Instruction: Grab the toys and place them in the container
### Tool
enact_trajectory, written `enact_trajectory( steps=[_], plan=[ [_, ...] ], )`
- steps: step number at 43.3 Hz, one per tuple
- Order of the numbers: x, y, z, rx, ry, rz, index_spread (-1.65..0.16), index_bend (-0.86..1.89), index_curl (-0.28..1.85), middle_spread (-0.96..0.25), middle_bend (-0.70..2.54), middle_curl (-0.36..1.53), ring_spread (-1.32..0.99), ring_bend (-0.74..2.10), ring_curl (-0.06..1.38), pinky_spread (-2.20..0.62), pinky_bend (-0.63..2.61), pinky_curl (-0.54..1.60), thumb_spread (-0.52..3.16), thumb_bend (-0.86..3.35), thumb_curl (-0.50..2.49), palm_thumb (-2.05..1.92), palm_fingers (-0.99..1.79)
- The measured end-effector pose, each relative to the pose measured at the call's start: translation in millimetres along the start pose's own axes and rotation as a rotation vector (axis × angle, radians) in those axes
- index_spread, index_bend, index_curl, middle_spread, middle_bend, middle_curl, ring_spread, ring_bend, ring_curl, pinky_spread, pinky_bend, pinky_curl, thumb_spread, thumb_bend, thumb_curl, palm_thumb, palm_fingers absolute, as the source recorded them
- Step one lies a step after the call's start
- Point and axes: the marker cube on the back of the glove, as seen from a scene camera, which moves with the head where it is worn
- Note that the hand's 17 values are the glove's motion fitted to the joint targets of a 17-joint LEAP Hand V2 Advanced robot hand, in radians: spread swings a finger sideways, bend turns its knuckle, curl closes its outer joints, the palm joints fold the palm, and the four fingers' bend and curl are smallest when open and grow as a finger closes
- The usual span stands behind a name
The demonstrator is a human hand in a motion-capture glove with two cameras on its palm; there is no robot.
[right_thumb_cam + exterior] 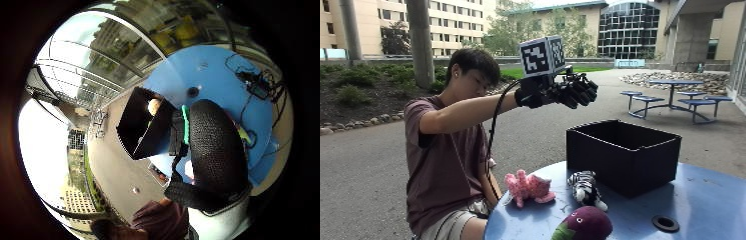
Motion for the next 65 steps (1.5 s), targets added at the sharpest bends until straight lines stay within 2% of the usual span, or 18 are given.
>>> enact_trajectory(
  steps=[7, 8, 11, 23, 30, 38, 45, 50, 55, 56, 59, 61, 65],
  plan=[
    [5, 4, 0, -0.005, 0.066, 0.016, -0.15, 0.13, 0.07, -0.06, 0.09, 0.02, -0.07, 0.55, 0.14, -0.02, 0.7, 0.21, 0.92, 0.04, 0.04, 0.02, 0.05],
    [6, 4, 0, -0.006, 0.071, 0.018, -0.16, 0.1, 0.06, -0.09, 0.27, 0.06, -0.08, 0.53, 0.14, -0.02, 0.67, 0.21, 0.97, 0.04, 0.05, 0.02, 0.11],
    [10, 4, 3, -0.011, 0.082, 0.021, -0.17, 0.11, 0.07, -0.11, 0.29, 0.09, -0.08, 0.55, 0.15, -0.02, 0.69, 0.22, 1.12, 0.04, 0.07, 0.01, 0.09],
    [11, 4, 6, -0.049, 0.125, 0.015, -0.2, 0.14, 0.13, -0.15, 0.33, 0.18, -0.11, 0.63, 0.19, -0.02, 0.74, 0.27, 1.4, 0.02, 0.13, -0.01, 0.03],
    [14, -2, 20, -0.14, 0.13, 0.041, -0.21, 0.16, 0.17, -0.16, 0.33, 0.22, -0.11, 0.65, 0.2, -0.02, 0.76, 0.29, 1.47, 0.01, 0.16, -0.01, 0.04],
    [23, -13, 83, -0.267, 0.14, 0.08, -0.21, 0.14, 0.19, -0.16, 0.34, 0.25, -0.12, 0.67, 0.22, -0.03, 0.8, 0.31, 1.48, -0.01, 0.19, -0.01, 0.01],
    [47, -15, 191, -0.44, 0.201, 0.13, -0.2, 0.09, 0.19, -0.15, 0.33, 0.28, -0.11, 0.72, 0.24, -0.03, 0.85, 0.33, 1.45, -0.01, 0.22, 0.0, -0.05],
    [60, -7, 262, -0.548, 0.188, 0.137, -0.18, 0.06, 0.17, -0.09, 0.35, 0.3, -0.12, 0.75, 0.25, -0.03, 0.88, 0.34, 1.43, 0.01, 0.25, 0.04, -0.07],
    [68, -1, 300, -0.587, 0.113, 0.101, -0.16, 0.02, 0.14, -0.07, 0.47, 0.35, -0.16, 0.93, 0.29, -0.05, 0.88, 0.33, 1.46, 0.1, 0.31, 0.24, 0.07],
    [69, -2, 305, -0.565, 0.092, 0.103, -0.15, 0.0, 0.12, -0.08, 0.55, 0.37, -0.18, 1.02, 0.32, -0.07, 0.87, 0.33, 1.48, 0.14, 0.32, 0.3, 0.17],
    [69, -4, 321, -0.428, 0.023, 0.123, -0.14, -0.12, 0.03, -0.12, 0.82, 0.45, -0.26, 1.28, 0.36, -0.24, 1.04, 0.33, 1.48, 0.28, 0.42, 0.6, 0.76],
    [69, -6, 328, -0.331, -0.009, 0.128, -0.14, -0.05, 0.0, -0.13, 0.94, 0.48, -0.27, 1.39, 0.38, -0.31, 1.05, 0.31, 1.53, 0.35, 0.46, 0.71, 1.05],
    [68, -13, 331, -0.224, -0.049, 0.13, -0.14, 0.14, 0.02, -0.12, 1.1, 0.55, -0.26, 1.45, 0.44, -0.36, 1.0, 0.36, 1.55, 0.43, 0.52, 0.84, 1.24]
  ],
)
